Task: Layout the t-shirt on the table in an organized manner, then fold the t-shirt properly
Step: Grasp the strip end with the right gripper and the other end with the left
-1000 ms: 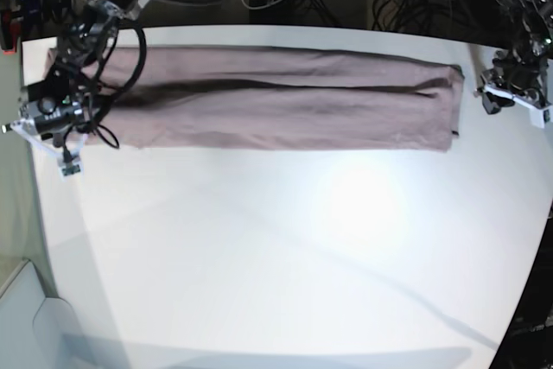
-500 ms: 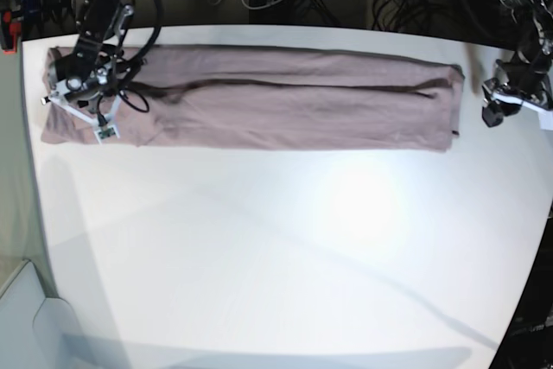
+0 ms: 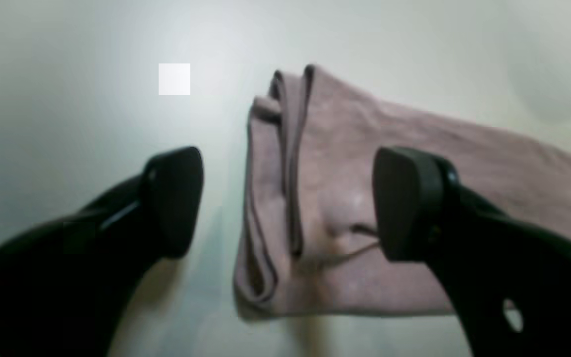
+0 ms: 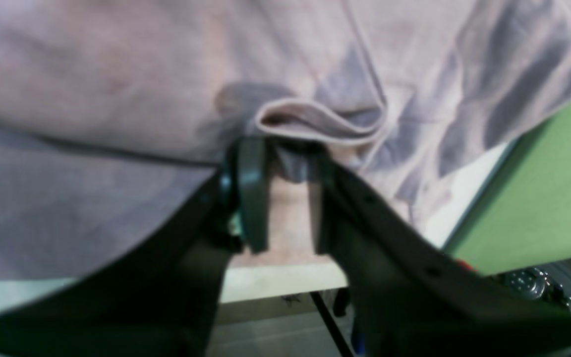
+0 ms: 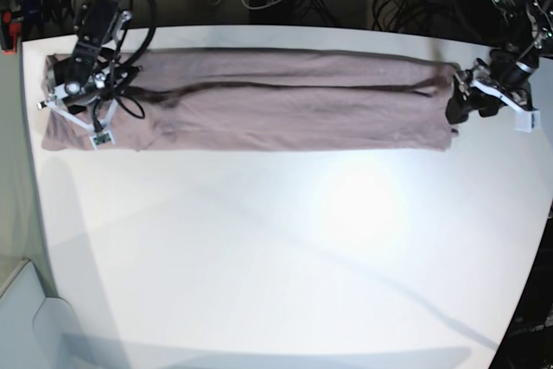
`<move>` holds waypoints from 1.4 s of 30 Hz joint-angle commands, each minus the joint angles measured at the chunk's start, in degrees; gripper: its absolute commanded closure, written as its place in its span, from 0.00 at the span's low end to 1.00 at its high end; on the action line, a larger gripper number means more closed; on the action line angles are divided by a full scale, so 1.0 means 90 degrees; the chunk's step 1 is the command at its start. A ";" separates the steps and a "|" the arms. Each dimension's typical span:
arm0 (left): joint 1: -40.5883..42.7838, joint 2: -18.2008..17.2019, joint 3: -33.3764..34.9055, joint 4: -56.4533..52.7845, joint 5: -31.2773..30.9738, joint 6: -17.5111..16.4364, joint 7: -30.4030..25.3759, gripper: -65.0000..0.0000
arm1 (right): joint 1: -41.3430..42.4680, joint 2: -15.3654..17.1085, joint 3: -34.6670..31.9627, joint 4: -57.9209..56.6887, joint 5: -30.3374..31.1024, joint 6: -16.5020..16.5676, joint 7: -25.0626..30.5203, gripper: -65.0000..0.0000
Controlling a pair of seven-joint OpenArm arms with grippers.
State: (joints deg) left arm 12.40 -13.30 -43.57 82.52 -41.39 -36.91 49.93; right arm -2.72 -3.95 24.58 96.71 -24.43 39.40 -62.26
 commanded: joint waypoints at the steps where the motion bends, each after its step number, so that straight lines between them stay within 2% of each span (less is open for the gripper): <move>1: -0.0045 -0.0090 -0.0018 0.0037 -0.0134 -0.0056 -0.0132 0.20 | 0.0004 -0.0045 -0.0030 -0.0015 0.0189 0.0067 0.0017 0.72; 6: -0.0074 -0.0031 0.0460 -0.0441 -0.0115 -0.0056 -0.0132 0.20 | 0.0004 -0.0045 -0.0040 0.0014 0.0189 0.0067 0.0017 0.72; 13: -0.0270 0.0193 0.0880 -0.0539 0.0765 -0.0056 -0.0141 0.20 | 0.0004 -0.0055 -0.0050 0.0024 0.0189 0.0067 0.0017 0.72; 14: -0.0279 0.0232 0.0871 -0.0529 0.0882 -0.0056 -0.0141 0.23 | 0.0004 -0.0055 -0.0050 0.0024 0.0189 0.0067 0.0017 0.72; 15: -0.0289 0.0242 0.0871 -0.0519 0.0921 -0.0065 -0.0141 0.28 | 0.0004 -0.0055 -0.0050 0.0024 0.0189 0.0067 0.0017 0.72; 17: -0.0299 0.0242 0.0871 -0.0510 0.0931 -0.0075 -0.0141 0.45 | 0.0004 -0.0055 -0.0050 0.0024 0.0189 0.0067 0.0017 0.72; 18: -0.0299 0.0242 0.0871 -0.0510 0.0931 -0.0075 -0.0141 0.57 | 0.0004 -0.0055 -0.0050 0.0024 0.0189 0.0067 0.0017 0.72; 21: -0.0309 0.0242 0.0890 -0.0480 0.0931 -0.0065 -0.0141 1.00 | 0.0004 -0.0055 -0.0050 0.0034 0.0189 0.0067 0.0017 0.72; 24: -0.0309 0.0223 0.0880 -0.0480 0.0931 -0.0065 -0.0132 0.95 | 0.0004 -0.0055 -0.0050 0.0034 0.0189 0.0067 0.0017 0.72; 26: -0.0387 0.0184 0.0871 -0.0480 0.0931 -0.0065 -0.0132 1.00 | 0.0004 -0.0055 -0.0050 0.0034 0.0189 0.0067 0.0017 0.72; 32: -0.0670 -0.0217 0.0470 -0.0480 0.0931 -0.0065 -0.0122 1.00 | 0.0014 -0.0055 -0.0050 -0.0015 0.0199 0.0067 0.0026 0.72; 37: -0.1139 -0.0598 0.0412 -0.0480 0.0979 -0.0065 0.0484 1.00 | -0.0035 -0.0055 -0.0294 -0.0015 0.0199 0.0067 0.0026 0.72; 42: -0.1539 -0.0578 0.0421 -0.0236 0.0989 -0.0056 0.0953 1.00 | -0.0210 -0.0221 -0.0655 -0.0005 0.0199 0.0067 0.0026 0.72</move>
State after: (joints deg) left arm -0.45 -17.23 -39.24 79.02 -31.44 -37.65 60.36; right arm -3.86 -5.39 18.85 97.06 -23.38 39.18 -59.99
